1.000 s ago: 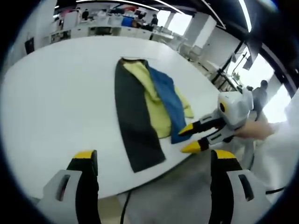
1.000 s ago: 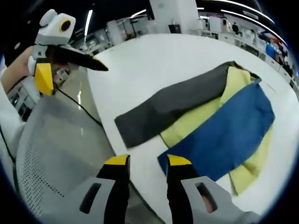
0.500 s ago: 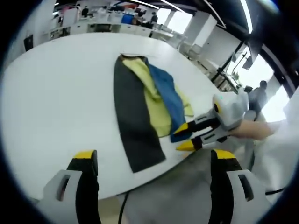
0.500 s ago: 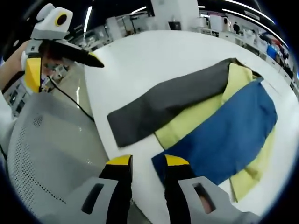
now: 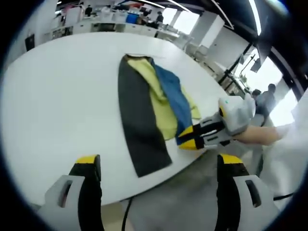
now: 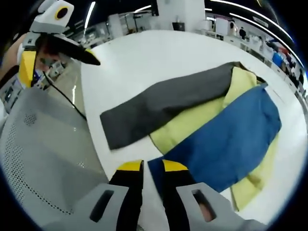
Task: Fold the garment on the visible template until the final outline fits inside the template.
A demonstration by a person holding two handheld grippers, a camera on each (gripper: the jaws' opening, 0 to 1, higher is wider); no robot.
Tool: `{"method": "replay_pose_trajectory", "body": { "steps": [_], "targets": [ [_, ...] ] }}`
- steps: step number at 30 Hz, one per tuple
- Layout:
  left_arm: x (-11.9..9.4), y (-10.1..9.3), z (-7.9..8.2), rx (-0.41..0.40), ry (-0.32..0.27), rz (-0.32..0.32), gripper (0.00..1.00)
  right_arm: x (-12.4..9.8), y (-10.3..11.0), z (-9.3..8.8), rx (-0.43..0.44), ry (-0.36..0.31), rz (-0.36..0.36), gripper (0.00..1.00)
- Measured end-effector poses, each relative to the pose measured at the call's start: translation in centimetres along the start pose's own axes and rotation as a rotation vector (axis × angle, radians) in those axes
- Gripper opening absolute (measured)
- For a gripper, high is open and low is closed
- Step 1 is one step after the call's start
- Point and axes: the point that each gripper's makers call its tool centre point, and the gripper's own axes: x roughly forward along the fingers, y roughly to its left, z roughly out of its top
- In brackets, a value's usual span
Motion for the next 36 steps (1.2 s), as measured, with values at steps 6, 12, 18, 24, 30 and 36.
{"method": "replay_pose_trajectory", "body": {
  "steps": [6,12,18,24,30,36],
  "targets": [
    [0.01,0.16,-0.1,-0.011,-0.002,0.0,0.97,0.03,0.09,-0.13,-0.038,-0.003,-0.015,0.14],
    [0.03,0.09,-0.06,-0.014,-0.004,-0.001,0.96,0.16,-0.08,-0.2,-0.099,-0.007,-0.042,0.11],
    [-0.1,0.03,-0.09,-0.018,-0.007,0.0,0.96,0.24,-0.09,-0.17,-0.149,-0.014,-0.049,0.1],
    [-0.24,-0.13,-0.02,-0.02,-0.01,0.002,0.96,0.16,-0.45,-0.09,-0.15,-0.019,-0.064,0.06],
    [-0.25,-0.32,-0.06,-0.022,-0.012,0.003,0.95,0.13,-0.66,-0.09,-0.155,-0.022,-0.075,0.04],
    [-0.35,-0.56,0.03,-0.024,-0.019,0.002,0.95,0.11,-0.82,-0.15,-0.11,-0.033,-0.075,0.04]
  ]
}}
